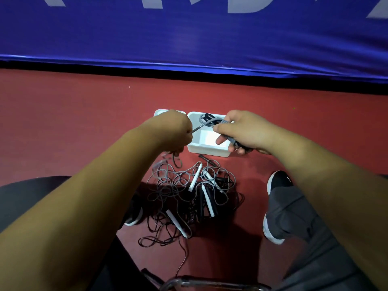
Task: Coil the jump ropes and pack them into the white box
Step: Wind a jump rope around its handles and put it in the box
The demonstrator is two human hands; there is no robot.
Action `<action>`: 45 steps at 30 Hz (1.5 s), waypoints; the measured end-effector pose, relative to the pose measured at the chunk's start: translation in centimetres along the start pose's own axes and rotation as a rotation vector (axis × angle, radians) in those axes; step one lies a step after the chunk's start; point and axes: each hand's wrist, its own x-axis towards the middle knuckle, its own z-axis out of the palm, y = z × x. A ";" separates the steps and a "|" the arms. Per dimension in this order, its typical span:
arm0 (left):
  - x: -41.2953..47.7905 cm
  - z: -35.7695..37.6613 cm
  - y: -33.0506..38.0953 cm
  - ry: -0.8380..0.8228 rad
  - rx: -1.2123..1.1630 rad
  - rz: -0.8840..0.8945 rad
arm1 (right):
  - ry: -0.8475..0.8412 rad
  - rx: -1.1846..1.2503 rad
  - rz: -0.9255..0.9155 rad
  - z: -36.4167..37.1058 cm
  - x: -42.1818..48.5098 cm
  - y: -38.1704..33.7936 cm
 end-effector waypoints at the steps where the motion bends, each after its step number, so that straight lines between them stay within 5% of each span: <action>1: 0.1 0.3 0.4 -0.004 0.019 -0.035 | -0.007 0.023 -0.013 0.3 0.1 0.0; 3: 0.5 0.7 0.4 0.009 -0.110 -0.096 | -0.011 0.093 -0.033 0.8 0.3 0.0; 6: 0.7 0.6 -0.2 0.067 -0.668 -0.188 | 0.035 0.215 -0.036 0.9 0.6 -0.2; 9: 0.6 0.0 -0.4 0.119 -0.857 -0.163 | 0.058 0.316 0.007 0.7 0.7 -0.5; 18: 0.8 0.0 -0.3 0.151 -0.544 0.030 | 0.028 0.497 0.041 0.2 0.1 -1.3; 24: 0.8 0.0 -1.5 -0.119 -0.538 0.116 | 0.080 0.524 0.073 0.0 -0.1 -1.2; 30: 0.9 1.2 -1.1 -0.121 -0.430 0.051 | 0.083 0.550 0.089 0.4 0.0 -1.2; 38: 0.6 1.1 0.0 0.008 -0.794 -0.130 | 0.053 0.668 0.131 -0.6 0.2 -1.2; 45: 1.3 1.0 -0.4 0.088 -1.106 -0.103 | 0.085 0.735 0.141 -1.3 0.4 -1.3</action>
